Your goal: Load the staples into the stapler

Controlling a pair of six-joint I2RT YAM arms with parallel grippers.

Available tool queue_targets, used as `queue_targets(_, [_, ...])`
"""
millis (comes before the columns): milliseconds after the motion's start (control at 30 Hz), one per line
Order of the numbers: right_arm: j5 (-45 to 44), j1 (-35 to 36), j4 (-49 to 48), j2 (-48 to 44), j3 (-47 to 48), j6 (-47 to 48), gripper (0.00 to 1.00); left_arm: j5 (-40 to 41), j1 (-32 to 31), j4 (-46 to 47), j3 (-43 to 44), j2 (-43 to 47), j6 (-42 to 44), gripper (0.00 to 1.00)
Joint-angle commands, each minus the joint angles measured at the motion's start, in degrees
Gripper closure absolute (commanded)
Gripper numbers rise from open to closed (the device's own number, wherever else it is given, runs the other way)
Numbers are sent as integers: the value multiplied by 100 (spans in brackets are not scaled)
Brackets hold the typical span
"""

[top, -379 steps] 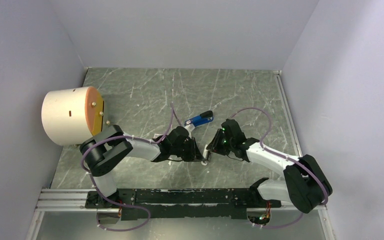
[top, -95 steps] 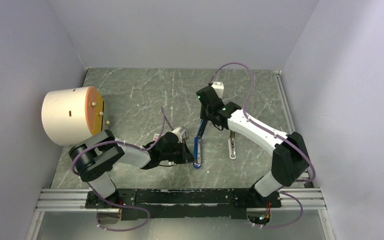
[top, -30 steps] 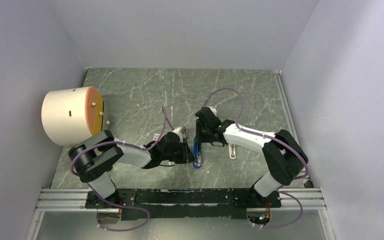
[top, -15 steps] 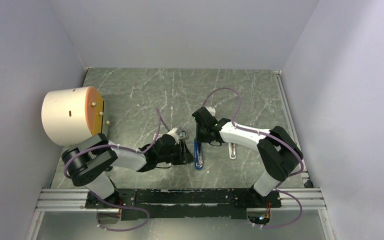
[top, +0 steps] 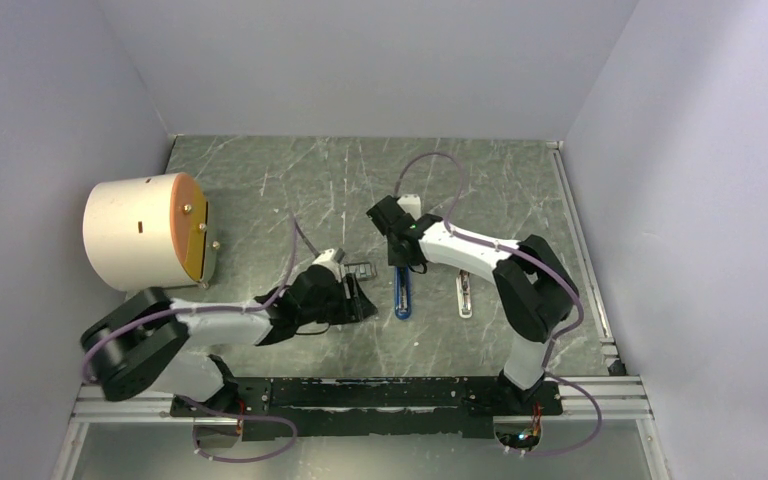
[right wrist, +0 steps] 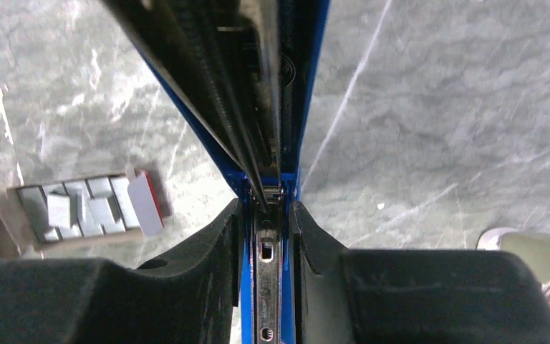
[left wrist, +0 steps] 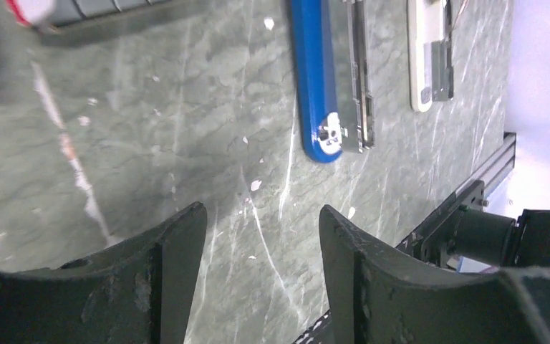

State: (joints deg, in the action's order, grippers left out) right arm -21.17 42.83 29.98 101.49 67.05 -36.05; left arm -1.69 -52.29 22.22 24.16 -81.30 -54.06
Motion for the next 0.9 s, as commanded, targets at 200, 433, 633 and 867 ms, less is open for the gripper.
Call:
queue_targets(200, [-577, -20, 248, 841, 1072, 316, 78, 2851, 72, -2886, 881, 2086, 992, 31])
queue_targets(433, [-84, -20, 196, 692, 1212, 533, 53, 3493, 84, -3464, 1144, 2620, 1029, 27])
queue_targets(633, [-51, -17, 313, 241, 1223, 587, 46, 3543, 81, -3732, 1324, 2656, 1037, 25])
queue_targets(867, [379, -5, 74, -581, 649, 734, 45, 3429, 82, -4250, 1667, 2927, 953, 25])
